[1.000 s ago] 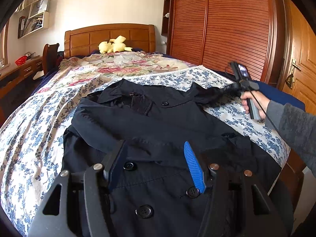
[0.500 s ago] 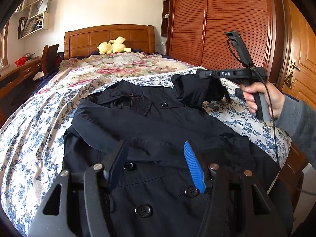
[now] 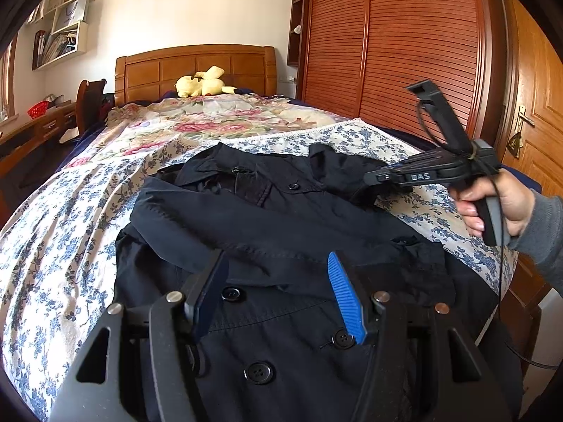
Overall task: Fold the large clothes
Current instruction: 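Grasp the other sleeve cuff with the right tool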
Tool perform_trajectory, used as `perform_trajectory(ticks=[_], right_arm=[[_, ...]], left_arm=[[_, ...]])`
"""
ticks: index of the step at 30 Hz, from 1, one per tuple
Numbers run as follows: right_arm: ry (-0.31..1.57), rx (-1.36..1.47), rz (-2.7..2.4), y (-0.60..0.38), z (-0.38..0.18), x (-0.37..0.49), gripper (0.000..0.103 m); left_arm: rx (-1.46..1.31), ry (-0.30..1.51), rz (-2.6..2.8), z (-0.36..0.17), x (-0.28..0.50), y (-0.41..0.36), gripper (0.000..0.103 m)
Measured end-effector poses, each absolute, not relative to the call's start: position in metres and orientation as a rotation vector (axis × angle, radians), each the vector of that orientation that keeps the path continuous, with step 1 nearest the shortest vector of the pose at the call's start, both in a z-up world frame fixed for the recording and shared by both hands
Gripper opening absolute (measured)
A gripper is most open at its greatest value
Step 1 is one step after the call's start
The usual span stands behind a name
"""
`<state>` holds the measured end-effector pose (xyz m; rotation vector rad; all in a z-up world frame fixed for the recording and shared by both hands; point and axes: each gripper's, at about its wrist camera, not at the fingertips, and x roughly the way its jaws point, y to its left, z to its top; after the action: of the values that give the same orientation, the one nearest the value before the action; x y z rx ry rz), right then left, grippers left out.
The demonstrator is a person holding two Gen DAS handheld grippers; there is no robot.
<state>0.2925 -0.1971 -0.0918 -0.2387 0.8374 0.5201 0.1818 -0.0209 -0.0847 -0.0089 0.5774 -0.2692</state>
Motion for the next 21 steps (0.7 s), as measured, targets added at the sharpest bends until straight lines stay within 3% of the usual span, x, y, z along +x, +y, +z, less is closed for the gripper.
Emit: perform_trajectory(ticks=[3,5,7,14,21], right_arm=[[0.786,-0.316,0.485,-0.194,-0.081,0.280,0.023],[0.748,-0.303,0.497,-0.197,-0.068,0.278,0.039],[0.704,-0.298,0.475,-0.202,-0.054,0.278,0.046],[0.660,-0.274,0.357,-0.232,-0.038,0.311,0.057],[0.784,-0.211,0.179,-0.294,-0.082,0.363,0.060]], left_arm=[[-0.006,0.579,-0.268,-0.085,0.182,-0.021,0.058],[-0.003,0.580,-0.268,-0.086,0.182,-0.022,0.058],[0.000,0.583,-0.266,-0.086,0.183,-0.022,0.058],[0.005,0.587,-0.254,-0.089,0.183,-0.023,0.058],[0.008,0.589,-0.249,-0.090,0.182,-0.021,0.058]])
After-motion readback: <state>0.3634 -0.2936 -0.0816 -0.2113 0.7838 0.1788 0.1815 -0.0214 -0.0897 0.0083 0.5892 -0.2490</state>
